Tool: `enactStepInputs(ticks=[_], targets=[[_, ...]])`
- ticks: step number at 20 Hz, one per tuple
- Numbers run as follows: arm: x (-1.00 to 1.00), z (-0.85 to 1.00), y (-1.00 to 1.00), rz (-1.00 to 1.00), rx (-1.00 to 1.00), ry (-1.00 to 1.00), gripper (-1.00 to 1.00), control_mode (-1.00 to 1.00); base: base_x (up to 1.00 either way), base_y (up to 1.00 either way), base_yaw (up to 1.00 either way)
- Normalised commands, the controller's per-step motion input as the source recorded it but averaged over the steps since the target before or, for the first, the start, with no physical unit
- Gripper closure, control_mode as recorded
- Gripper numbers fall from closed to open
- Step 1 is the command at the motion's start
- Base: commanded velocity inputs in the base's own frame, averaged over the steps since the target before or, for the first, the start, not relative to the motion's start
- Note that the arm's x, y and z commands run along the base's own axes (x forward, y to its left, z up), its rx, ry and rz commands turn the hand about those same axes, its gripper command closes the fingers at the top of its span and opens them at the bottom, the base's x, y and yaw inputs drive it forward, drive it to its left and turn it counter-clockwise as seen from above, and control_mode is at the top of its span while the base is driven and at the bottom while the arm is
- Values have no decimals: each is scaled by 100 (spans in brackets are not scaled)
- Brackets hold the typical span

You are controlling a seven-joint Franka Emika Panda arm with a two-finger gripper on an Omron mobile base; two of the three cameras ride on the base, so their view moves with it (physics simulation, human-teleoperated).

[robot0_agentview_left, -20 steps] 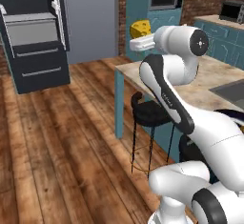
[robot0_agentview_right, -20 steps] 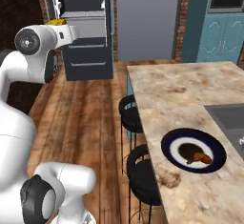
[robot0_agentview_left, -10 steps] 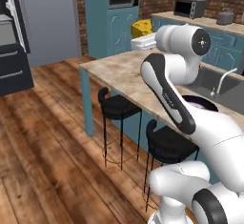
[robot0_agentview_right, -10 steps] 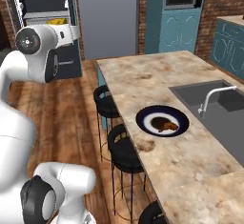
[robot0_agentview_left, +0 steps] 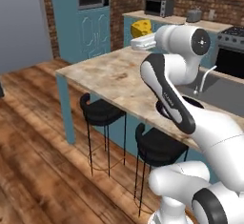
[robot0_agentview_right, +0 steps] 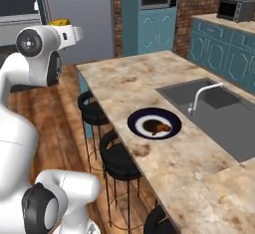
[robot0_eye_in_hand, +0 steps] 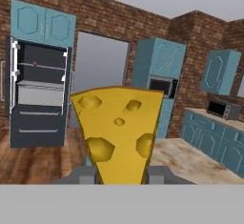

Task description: Take the cheese, chicken drumstick, and onion from the fridge and place them on the plate on the dining counter to create an appetizer plate.

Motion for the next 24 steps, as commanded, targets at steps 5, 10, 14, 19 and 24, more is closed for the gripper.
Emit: enactStepInputs(ticks=[5,10,14,19,24], targets=[[0,0,0,0,0,0,100,100,27,35,-40],[0,0,0,0,0,0,100,100,18,58,-45],[0,0,0,0,0,0,100,100,14,67,-49],[0,0,0,0,0,0,100,100,10,63,-52],[0,0,0,0,0,0,100,100,16,43,-53]])
